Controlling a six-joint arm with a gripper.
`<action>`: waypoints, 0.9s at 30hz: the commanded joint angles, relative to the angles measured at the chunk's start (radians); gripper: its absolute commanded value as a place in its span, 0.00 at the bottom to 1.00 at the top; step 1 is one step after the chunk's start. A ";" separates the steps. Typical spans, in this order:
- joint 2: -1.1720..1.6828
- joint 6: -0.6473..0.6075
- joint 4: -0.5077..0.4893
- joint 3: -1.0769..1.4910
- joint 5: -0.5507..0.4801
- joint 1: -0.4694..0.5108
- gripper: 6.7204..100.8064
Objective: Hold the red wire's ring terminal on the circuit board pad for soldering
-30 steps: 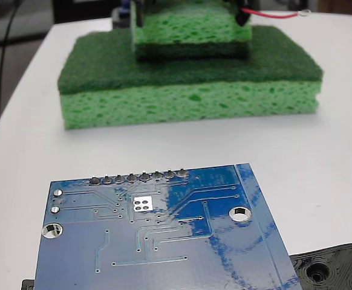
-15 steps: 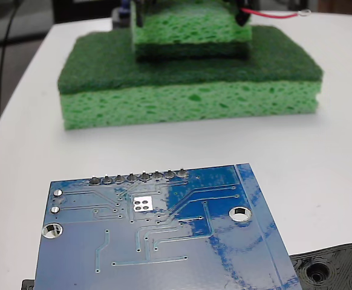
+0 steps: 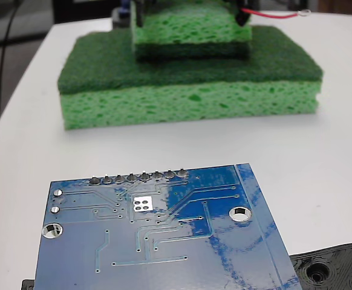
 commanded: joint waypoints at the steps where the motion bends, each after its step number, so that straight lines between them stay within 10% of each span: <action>1: 0.002 0.005 -0.002 -0.006 0.009 0.000 0.99; 27: -0.316 0.048 -0.087 -0.301 0.219 0.011 0.99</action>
